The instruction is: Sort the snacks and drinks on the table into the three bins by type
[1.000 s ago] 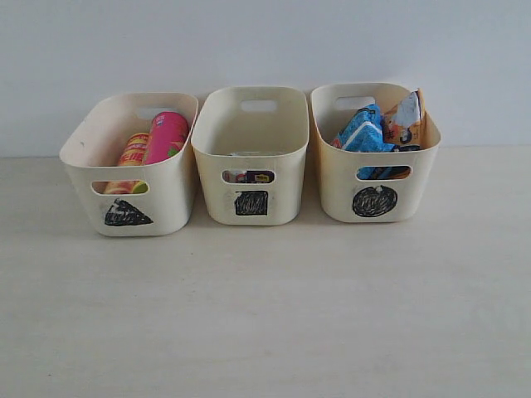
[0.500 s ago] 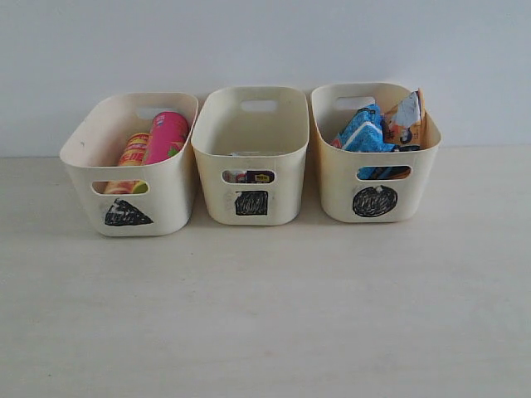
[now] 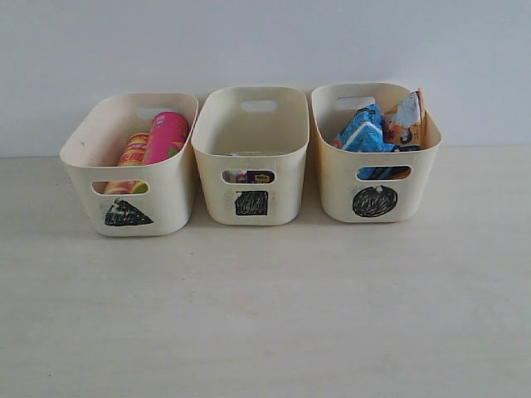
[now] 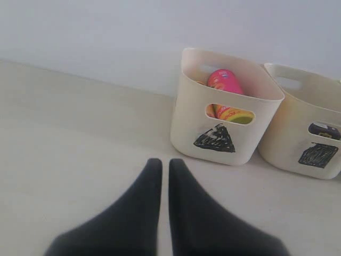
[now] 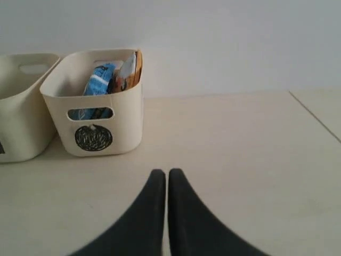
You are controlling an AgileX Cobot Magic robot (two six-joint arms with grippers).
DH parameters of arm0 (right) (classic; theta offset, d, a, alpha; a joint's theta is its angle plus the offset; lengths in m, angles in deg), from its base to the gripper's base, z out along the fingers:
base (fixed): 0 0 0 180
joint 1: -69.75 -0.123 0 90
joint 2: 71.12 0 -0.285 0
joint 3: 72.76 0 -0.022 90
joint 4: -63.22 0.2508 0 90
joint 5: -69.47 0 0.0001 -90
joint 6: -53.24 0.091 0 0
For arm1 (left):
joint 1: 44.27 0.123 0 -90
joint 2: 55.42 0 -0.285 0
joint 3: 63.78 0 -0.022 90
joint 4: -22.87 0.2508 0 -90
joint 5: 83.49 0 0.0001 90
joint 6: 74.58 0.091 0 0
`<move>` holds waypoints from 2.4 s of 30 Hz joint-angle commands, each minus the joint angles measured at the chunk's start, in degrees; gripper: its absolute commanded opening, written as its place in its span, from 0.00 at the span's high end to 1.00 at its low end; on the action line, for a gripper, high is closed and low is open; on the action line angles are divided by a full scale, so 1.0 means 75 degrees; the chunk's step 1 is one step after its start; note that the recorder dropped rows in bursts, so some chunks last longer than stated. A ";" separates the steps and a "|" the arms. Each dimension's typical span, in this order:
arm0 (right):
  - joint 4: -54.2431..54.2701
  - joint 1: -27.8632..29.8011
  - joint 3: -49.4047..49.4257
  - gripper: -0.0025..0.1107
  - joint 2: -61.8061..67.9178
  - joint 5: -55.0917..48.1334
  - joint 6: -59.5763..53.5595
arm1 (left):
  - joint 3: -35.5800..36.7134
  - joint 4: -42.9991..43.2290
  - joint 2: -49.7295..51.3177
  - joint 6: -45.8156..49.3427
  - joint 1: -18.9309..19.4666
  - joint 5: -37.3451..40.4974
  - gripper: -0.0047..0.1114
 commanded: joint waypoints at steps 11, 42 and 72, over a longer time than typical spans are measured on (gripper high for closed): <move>-0.0342 -0.0028 0.1761 0.98 -0.0691 0.0511 0.0664 | 0.0030 0.0006 -0.0022 0.0016 0.0006 0.0008 0.92; -0.1259 -0.0628 0.1843 0.98 -0.0691 0.0738 0.0869 | 0.0030 0.0006 -0.0022 0.0016 0.0006 0.0008 0.92; -0.1260 -0.0628 0.1843 0.98 -0.0691 0.0738 0.0893 | 0.0030 0.0142 -0.0022 0.0075 0.0006 0.0008 0.92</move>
